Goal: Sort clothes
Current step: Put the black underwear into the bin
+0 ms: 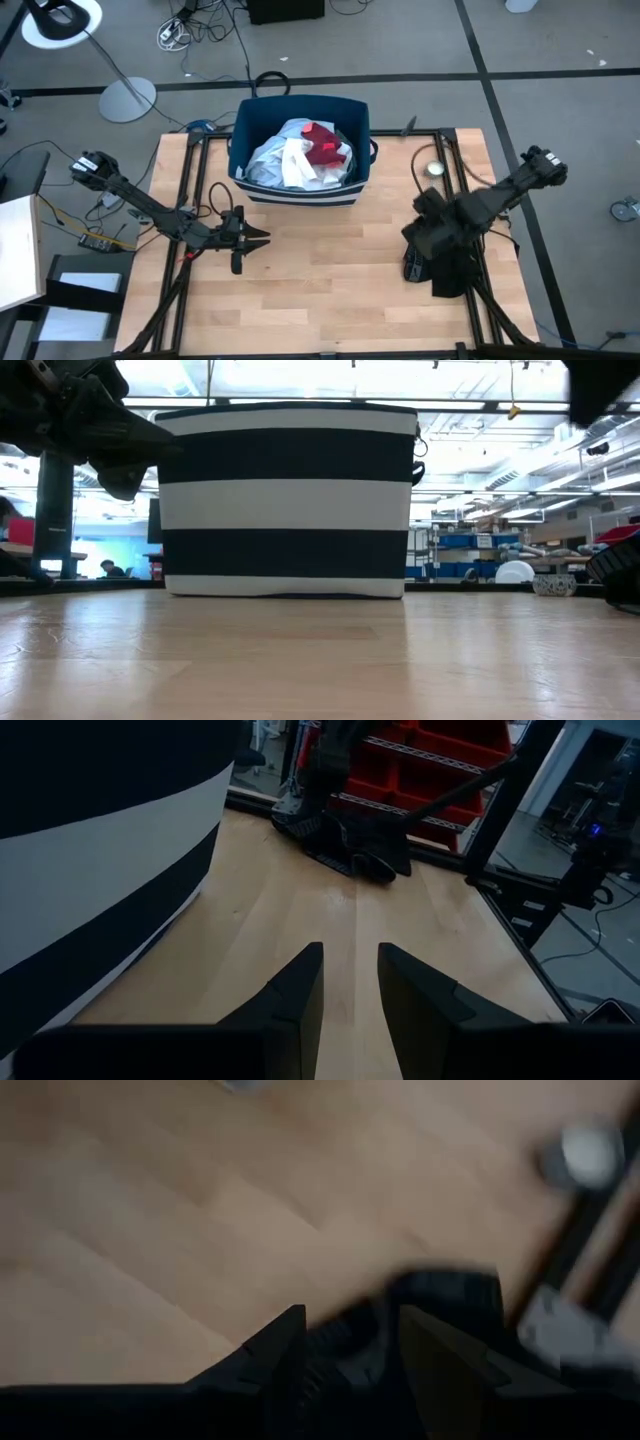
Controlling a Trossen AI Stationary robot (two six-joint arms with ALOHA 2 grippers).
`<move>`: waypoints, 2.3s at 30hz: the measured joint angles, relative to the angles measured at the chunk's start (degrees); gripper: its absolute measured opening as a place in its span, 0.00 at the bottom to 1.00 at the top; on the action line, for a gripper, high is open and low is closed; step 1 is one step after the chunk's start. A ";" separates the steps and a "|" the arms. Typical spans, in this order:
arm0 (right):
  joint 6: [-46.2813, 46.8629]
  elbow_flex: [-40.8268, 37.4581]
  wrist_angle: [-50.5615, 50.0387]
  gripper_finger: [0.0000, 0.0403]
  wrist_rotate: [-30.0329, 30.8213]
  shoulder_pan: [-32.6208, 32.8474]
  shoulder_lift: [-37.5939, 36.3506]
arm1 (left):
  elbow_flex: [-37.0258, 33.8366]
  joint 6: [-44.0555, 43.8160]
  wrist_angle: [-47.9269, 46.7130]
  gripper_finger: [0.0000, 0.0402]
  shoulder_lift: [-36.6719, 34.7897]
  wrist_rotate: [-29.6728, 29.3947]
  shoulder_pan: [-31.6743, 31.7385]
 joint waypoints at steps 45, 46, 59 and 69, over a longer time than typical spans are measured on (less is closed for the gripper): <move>-0.49 4.17 4.97 0.01 14.07 2.46 -0.97 | 0.00 -1.14 0.30 0.26 0.00 0.02 0.01; -3.11 6.86 4.93 0.01 16.48 2.18 -0.96 | 0.00 -1.14 0.28 0.26 0.00 0.02 0.01; -63.66 27.28 46.72 0.00 30.21 -8.14 -0.96 | 0.00 -1.14 0.31 0.26 0.00 0.01 0.01; -94.55 27.41 81.21 0.00 26.00 -18.43 0.46 | 0.00 -1.14 0.26 0.26 0.00 0.00 -0.01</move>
